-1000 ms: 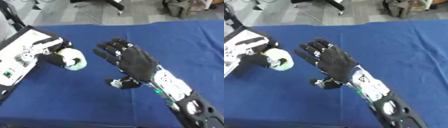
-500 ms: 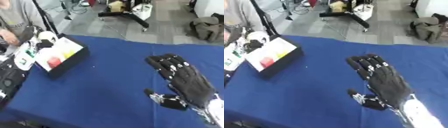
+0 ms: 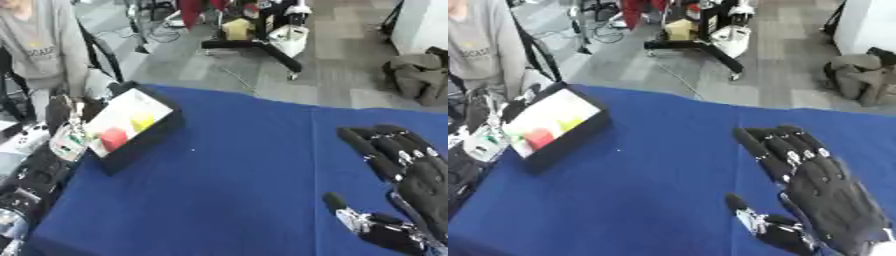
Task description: Pick up the objects with one hand, pass them to the other hand, and then place them into the box on the other side of the table.
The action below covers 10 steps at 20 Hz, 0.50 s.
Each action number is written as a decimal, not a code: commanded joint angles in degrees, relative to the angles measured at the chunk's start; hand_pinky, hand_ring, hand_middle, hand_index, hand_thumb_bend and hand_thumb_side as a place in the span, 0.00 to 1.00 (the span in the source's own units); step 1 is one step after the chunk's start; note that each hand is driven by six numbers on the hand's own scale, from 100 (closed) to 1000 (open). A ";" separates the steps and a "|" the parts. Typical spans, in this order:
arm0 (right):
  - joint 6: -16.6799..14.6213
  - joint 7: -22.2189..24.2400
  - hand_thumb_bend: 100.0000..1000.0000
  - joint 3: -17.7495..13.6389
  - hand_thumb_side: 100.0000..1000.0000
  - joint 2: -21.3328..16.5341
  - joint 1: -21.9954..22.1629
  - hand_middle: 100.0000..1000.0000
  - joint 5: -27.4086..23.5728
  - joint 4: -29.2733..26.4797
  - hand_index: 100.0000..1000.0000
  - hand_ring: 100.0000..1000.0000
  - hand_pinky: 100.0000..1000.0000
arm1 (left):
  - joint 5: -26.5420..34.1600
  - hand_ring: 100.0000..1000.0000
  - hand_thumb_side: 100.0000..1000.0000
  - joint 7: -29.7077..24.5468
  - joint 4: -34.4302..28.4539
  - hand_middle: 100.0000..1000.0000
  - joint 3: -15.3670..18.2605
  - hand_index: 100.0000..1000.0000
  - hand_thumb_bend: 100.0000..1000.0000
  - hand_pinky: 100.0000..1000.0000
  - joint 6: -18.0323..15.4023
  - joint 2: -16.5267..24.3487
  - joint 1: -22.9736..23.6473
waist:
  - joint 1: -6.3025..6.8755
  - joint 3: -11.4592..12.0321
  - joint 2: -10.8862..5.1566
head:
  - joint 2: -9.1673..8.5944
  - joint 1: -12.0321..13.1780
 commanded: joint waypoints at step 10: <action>5.74 -4.76 0.10 -12.20 0.37 -0.67 7.59 0.73 -17.11 0.34 0.90 0.76 0.83 | 9.07 0.84 0.72 -6.03 -54.29 0.91 3.29 0.94 0.63 0.73 -16.38 -1.31 14.82 | -0.44 1.10 -2.27 | 6.28 -8.98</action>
